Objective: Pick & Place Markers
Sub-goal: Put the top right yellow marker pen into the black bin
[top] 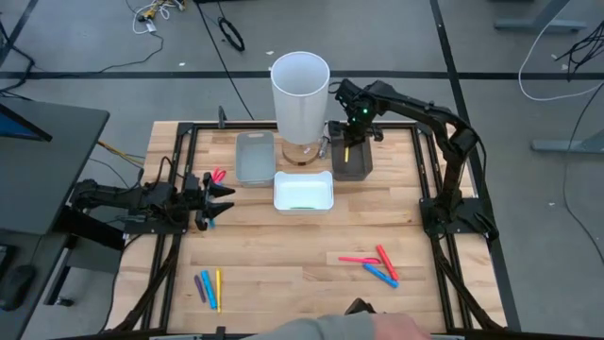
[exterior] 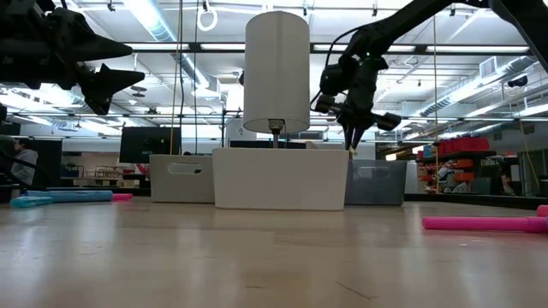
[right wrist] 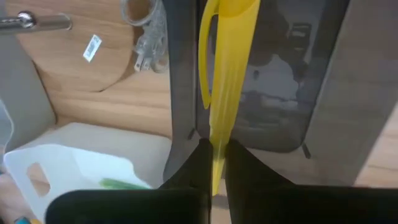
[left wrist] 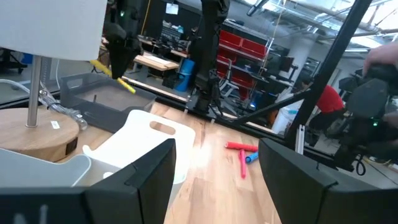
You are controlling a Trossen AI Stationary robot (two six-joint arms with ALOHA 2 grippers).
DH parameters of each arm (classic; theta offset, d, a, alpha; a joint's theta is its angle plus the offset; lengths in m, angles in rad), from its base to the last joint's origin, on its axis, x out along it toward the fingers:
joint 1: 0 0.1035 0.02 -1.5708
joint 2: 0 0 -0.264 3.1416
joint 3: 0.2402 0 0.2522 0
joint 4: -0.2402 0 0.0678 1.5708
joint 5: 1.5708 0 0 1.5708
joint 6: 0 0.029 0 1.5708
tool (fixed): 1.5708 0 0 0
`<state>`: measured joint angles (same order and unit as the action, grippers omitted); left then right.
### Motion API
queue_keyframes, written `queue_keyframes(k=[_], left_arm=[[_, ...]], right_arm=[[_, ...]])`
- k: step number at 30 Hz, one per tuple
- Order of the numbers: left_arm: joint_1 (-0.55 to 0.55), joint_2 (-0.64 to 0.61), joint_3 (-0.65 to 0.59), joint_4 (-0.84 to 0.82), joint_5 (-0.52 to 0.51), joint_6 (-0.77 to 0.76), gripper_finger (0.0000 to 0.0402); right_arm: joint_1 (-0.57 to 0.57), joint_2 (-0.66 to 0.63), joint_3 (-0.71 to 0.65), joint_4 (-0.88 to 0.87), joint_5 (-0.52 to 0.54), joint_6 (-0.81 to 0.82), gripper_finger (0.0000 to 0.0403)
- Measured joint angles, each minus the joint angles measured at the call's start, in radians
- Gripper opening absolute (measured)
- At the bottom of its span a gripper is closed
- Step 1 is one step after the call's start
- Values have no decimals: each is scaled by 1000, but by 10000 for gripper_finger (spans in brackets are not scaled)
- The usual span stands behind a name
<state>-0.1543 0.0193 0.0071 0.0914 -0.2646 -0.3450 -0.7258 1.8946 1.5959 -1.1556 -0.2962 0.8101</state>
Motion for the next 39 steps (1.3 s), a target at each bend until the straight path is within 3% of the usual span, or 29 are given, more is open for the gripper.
queue_keyframes(k=[10,29,39], left_arm=[[0,0,0,0,0,0,234],[0,0,0,1,-2,-4,234],[0,0,0,1,-3,-4,234]], right_arm=[[0,8,-104,142,0,8,18],[-1,165,-108,180,-8,-51,18],[-10,159,-110,204,-12,-67,83]])
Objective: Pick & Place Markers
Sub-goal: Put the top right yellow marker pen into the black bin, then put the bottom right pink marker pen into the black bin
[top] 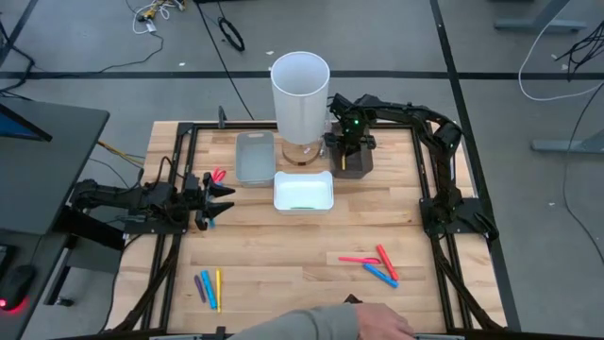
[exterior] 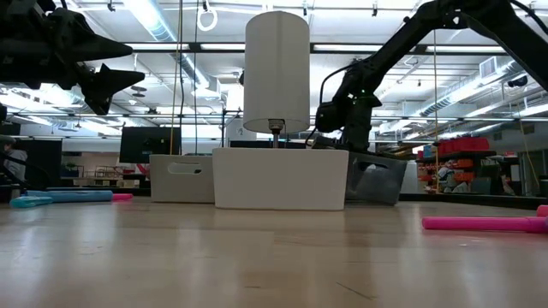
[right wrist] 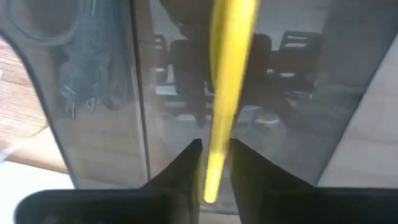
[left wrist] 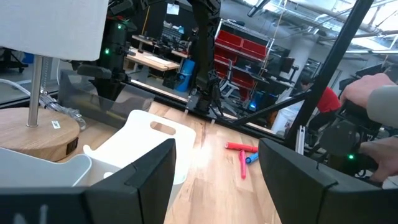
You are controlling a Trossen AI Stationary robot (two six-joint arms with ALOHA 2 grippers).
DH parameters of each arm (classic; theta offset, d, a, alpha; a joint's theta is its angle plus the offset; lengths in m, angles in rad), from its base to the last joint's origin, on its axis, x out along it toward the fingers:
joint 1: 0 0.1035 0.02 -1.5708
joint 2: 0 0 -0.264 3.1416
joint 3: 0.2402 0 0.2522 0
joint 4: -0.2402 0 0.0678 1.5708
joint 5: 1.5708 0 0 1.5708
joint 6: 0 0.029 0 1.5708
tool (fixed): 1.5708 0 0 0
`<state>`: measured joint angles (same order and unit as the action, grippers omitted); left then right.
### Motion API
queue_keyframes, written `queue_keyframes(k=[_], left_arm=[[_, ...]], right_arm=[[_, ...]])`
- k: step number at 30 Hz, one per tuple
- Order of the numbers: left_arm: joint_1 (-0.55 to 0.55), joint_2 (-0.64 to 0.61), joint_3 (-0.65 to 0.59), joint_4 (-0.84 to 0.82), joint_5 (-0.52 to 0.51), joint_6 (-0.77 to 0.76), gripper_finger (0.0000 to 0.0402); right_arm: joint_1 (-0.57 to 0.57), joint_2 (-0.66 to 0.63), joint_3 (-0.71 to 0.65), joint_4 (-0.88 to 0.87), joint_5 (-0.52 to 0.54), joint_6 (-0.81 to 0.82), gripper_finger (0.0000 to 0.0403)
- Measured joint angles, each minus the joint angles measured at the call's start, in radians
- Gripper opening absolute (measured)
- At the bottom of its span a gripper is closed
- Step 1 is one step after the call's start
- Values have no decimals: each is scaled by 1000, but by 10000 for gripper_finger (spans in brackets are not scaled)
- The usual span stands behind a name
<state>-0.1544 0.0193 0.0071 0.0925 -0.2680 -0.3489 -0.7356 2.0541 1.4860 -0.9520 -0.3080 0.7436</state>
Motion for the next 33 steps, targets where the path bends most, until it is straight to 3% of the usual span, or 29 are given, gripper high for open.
queue_keyframes(k=[18,33], left_arm=[[0,0,0,0,0,0,234],[0,0,0,0,0,0,234]], right_arm=[[0,-45,-1,-11,-3,33,159],[0,-205,-1,-40,65,23,170]])
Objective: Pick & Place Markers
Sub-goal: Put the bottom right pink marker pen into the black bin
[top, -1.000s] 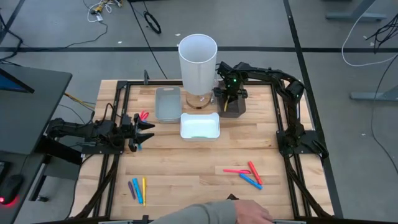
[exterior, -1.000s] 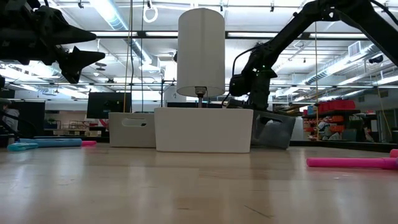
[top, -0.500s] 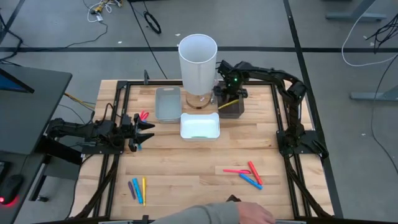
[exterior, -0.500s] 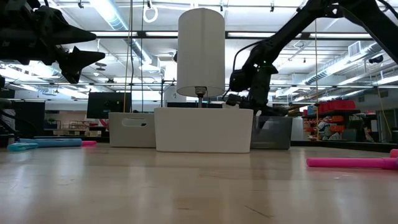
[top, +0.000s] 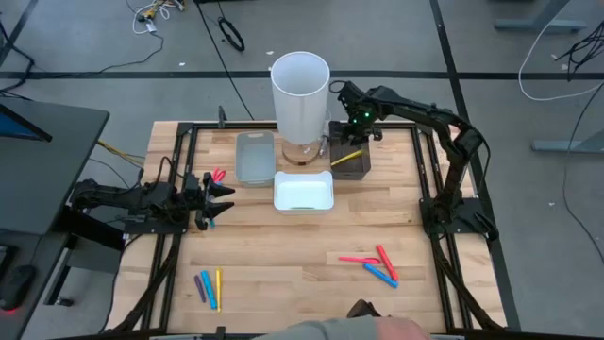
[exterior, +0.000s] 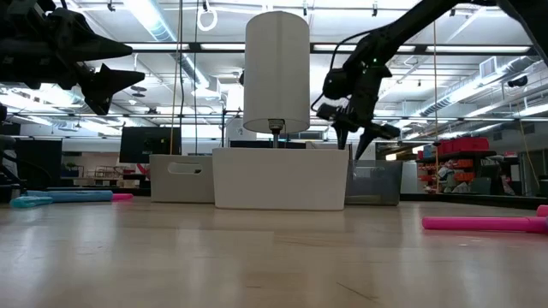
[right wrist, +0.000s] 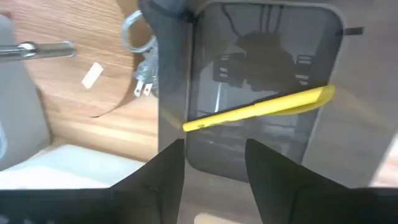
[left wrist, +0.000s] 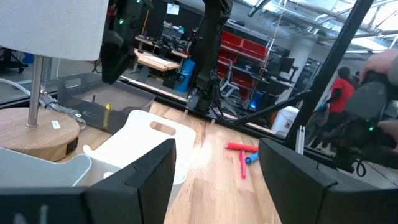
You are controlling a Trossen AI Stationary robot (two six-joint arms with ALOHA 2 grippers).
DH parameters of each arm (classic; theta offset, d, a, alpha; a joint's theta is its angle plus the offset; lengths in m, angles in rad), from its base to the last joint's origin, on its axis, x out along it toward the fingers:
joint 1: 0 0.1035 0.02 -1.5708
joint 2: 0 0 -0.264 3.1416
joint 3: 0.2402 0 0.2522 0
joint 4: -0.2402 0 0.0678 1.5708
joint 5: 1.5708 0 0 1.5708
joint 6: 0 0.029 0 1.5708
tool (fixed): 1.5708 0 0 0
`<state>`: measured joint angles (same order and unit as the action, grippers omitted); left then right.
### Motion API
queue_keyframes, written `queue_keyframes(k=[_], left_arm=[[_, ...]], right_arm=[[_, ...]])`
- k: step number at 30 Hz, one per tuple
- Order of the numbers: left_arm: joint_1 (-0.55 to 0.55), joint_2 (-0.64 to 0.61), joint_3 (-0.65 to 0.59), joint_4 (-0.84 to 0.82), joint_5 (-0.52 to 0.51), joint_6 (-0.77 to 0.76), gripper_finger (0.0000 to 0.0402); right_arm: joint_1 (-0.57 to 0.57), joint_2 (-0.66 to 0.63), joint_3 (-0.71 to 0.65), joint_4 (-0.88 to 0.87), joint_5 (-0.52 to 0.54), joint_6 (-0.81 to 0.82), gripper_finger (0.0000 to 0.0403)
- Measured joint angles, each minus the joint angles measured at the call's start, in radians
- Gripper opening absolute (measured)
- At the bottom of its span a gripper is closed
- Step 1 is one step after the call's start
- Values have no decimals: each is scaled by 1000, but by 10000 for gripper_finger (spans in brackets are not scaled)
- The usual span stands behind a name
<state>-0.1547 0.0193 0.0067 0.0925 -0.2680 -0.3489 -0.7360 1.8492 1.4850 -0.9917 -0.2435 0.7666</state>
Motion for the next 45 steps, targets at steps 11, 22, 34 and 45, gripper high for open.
queue_keyframes(k=[11,22,34,45], left_arm=[[0,0,0,0,0,0,234],[0,0,0,0,0,0,234],[0,0,0,0,0,0,234],[0,0,0,0,0,0,234]], right_arm=[[43,-139,0,-28,62,10,170],[105,-218,1,-115,96,-32,170],[179,-244,2,-165,96,-144,170],[193,-244,2,-186,92,-591,170]])
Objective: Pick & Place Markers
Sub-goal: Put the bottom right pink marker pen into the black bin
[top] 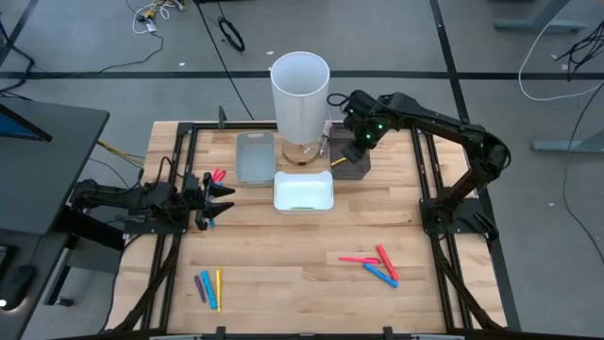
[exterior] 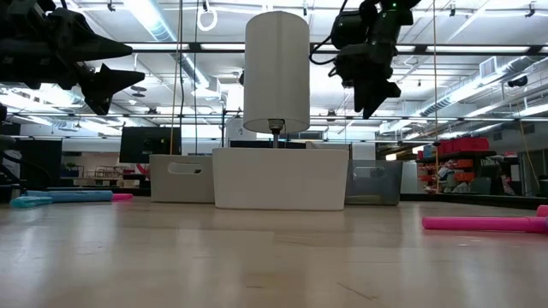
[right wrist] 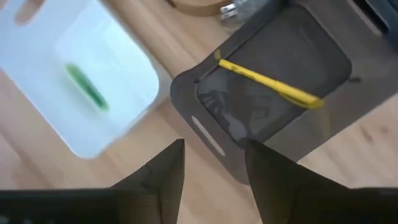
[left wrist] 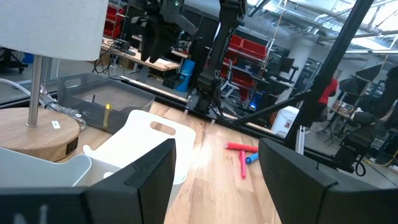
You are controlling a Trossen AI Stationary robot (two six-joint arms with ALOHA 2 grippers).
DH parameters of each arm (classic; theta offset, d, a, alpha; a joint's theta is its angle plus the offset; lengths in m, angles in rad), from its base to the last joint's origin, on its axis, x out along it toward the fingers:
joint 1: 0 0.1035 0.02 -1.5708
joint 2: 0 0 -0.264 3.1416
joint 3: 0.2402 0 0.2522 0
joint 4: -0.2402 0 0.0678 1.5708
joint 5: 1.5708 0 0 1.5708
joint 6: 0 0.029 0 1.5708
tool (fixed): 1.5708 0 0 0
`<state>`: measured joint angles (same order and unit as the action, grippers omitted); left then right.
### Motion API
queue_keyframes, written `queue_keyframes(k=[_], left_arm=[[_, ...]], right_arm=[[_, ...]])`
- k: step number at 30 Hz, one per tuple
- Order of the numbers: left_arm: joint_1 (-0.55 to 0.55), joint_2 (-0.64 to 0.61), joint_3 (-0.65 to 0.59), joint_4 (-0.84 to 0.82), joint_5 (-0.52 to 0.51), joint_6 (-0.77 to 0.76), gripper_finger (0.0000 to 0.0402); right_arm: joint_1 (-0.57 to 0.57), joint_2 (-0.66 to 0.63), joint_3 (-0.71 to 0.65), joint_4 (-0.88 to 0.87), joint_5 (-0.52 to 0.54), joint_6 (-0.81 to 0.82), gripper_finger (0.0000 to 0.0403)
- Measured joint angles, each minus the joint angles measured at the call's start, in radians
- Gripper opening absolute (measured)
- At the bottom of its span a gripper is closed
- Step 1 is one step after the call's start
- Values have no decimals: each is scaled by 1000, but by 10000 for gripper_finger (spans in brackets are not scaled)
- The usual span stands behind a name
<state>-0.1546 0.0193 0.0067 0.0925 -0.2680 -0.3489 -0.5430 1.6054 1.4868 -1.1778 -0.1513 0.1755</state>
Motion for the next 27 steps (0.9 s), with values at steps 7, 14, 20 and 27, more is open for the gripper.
queue_keyframes(k=[7,14,20,27], left_arm=[[0,0,0,0,0,0,234],[0,0,0,0,2,0,234],[0,0,0,0,3,0,234],[0,0,0,0,3,0,234]], right_arm=[[0,-2,0,-24,11,-212,170],[54,-17,0,-108,80,-291,170],[140,-33,0,-127,87,-232,170],[287,-70,-1,-135,86,-213,170]])
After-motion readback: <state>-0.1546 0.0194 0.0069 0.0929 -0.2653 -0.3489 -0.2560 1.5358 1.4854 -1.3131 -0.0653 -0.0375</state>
